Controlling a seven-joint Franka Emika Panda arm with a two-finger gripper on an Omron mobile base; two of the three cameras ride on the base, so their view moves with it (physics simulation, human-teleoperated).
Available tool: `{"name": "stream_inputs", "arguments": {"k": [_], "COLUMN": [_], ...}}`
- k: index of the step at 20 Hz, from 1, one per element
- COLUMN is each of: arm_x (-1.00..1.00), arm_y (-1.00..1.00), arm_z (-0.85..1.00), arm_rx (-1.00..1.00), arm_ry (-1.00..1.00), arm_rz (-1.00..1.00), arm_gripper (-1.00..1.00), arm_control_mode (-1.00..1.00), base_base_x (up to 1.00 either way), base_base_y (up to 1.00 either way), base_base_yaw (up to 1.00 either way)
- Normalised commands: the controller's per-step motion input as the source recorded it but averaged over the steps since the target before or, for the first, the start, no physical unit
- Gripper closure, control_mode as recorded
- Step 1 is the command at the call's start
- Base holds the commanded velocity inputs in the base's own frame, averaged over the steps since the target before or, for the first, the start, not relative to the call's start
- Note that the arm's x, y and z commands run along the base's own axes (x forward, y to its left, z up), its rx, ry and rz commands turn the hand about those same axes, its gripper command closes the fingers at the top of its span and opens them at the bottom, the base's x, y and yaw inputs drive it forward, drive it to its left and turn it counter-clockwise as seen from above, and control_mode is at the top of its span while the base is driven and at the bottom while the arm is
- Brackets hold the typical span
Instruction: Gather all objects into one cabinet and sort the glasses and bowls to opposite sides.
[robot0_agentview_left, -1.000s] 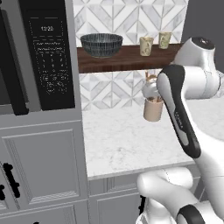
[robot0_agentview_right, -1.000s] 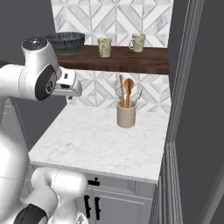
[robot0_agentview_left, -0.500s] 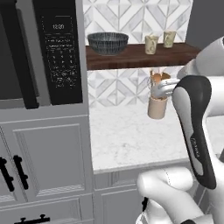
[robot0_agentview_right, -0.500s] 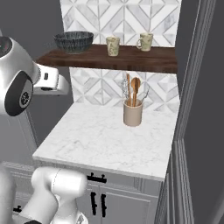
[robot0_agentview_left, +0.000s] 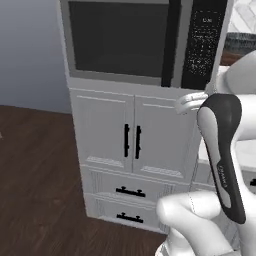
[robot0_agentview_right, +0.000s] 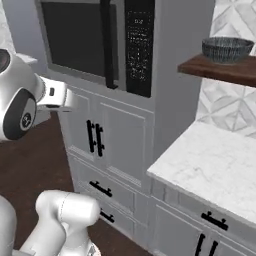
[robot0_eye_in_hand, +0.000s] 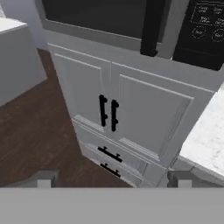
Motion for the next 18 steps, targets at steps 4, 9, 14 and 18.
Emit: {"name": "stream_inputs", "arguments": {"k": [4,9,14,18], "arm_x": [0.0,0.0,0.0,0.0], "arm_y": [0.0,0.0,0.0,0.0], "arm_z": [0.0,0.0,0.0,0.0], "arm_rx": [0.0,0.0,0.0,0.0], "arm_ry": [0.0,0.0,0.0,0.0], "arm_rz": [0.0,0.0,0.0,0.0], "arm_gripper": [-1.0,-1.0,-1.0,-1.0], "arm_control_mode": [1.0,1.0,1.0,1.0], "base_base_x": [-0.35,-0.06,0.0,0.18], "base_base_y": [0.86,0.62,0.39,0.49], "base_base_yaw": [0.91,0.85,0.89,0.81]}}
